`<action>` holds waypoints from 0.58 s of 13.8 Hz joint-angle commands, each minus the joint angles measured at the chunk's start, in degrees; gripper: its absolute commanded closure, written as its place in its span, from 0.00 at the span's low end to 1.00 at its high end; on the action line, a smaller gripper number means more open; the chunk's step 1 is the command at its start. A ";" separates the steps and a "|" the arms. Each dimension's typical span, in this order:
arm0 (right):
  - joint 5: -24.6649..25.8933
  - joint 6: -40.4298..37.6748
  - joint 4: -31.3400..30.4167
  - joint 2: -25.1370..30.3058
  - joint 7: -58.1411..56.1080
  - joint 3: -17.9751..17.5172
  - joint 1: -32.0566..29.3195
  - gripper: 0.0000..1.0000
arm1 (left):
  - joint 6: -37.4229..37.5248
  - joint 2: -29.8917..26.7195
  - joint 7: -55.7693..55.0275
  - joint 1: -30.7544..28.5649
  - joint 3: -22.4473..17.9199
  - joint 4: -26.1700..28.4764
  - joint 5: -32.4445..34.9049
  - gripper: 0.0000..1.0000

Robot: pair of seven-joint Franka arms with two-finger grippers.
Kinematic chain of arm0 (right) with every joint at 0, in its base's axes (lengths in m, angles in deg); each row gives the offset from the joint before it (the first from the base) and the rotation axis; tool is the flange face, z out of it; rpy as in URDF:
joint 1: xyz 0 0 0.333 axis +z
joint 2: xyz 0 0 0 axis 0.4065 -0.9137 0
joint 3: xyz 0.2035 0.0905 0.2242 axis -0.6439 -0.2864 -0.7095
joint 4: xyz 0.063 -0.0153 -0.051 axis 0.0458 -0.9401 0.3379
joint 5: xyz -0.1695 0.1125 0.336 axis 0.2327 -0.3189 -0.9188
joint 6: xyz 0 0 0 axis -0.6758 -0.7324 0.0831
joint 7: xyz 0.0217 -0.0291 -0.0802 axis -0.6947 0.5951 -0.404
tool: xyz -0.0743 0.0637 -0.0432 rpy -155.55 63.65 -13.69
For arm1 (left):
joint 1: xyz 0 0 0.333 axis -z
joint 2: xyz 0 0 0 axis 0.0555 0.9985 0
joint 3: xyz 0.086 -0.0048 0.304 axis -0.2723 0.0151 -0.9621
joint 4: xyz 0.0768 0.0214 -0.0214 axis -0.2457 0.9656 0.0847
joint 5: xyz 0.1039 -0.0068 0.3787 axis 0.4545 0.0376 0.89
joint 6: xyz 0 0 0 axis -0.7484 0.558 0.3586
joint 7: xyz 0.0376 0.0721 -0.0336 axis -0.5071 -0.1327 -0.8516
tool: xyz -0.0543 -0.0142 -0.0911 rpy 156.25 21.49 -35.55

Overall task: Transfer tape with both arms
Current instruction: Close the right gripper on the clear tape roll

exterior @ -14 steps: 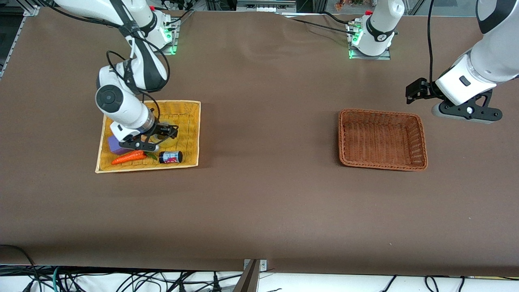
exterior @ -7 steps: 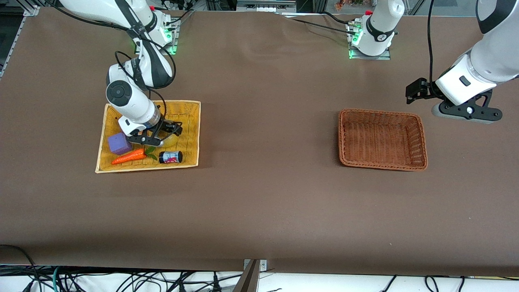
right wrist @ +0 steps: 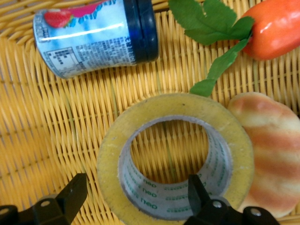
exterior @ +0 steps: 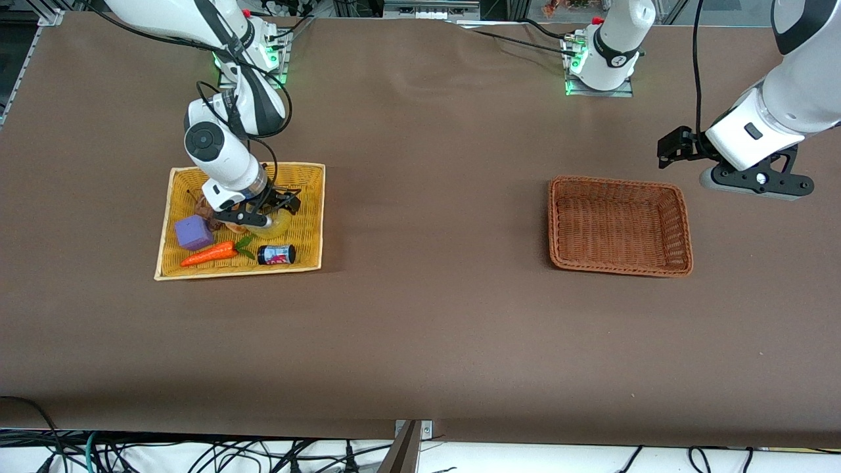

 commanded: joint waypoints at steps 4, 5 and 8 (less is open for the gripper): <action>0.42 0.99 -0.71 0.32 0.77 -0.15 1.34 1.00 | 1.19 0.69 0.98 -0.08 0.13 -1.75 1.99 0.00; 0.51 0.90 -0.71 0.32 0.60 -0.15 1.34 1.00 | 1.19 0.69 1.07 -0.08 0.13 -1.75 1.99 0.00; 1.04 0.64 -0.19 0.76 -0.97 -0.15 1.42 1.00 | 1.19 0.69 0.98 -0.08 0.13 -1.75 1.99 0.00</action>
